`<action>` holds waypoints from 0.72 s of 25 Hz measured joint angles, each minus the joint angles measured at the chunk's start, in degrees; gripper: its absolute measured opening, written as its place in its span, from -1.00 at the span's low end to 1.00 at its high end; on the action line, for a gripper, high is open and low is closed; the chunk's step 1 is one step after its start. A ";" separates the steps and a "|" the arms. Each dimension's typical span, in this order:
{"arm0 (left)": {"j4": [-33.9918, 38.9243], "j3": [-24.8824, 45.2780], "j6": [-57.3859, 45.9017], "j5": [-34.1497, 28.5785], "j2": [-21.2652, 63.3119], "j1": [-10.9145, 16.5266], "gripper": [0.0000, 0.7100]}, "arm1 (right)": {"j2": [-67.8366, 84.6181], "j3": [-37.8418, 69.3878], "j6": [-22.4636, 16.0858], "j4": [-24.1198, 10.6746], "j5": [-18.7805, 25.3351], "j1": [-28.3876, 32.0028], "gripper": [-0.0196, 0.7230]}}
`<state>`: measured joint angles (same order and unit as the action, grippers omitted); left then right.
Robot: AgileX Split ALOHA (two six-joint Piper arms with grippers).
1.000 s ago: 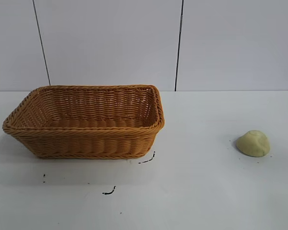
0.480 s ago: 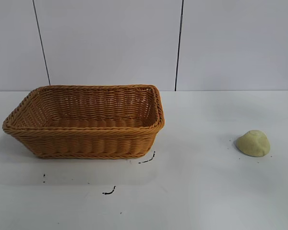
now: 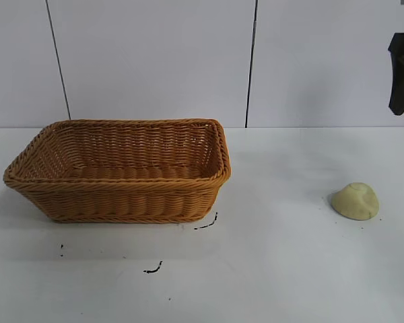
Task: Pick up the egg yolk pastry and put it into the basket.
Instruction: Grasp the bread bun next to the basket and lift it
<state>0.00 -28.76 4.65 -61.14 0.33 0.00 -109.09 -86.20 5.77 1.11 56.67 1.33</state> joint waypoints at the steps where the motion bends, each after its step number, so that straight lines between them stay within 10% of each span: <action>1: 0.00 0.00 0.00 0.00 0.00 0.00 0.96 | -0.38 0.00 0.06 0.00 -0.35 -0.59 0.87; 18: 0.00 0.00 0.00 0.00 0.00 0.00 0.96 | -12.87 0.00 0.12 0.66 -5.69 -4.35 0.87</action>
<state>0.00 -28.76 4.65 -61.14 0.33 0.00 -121.96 -86.20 5.89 1.77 50.98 -3.01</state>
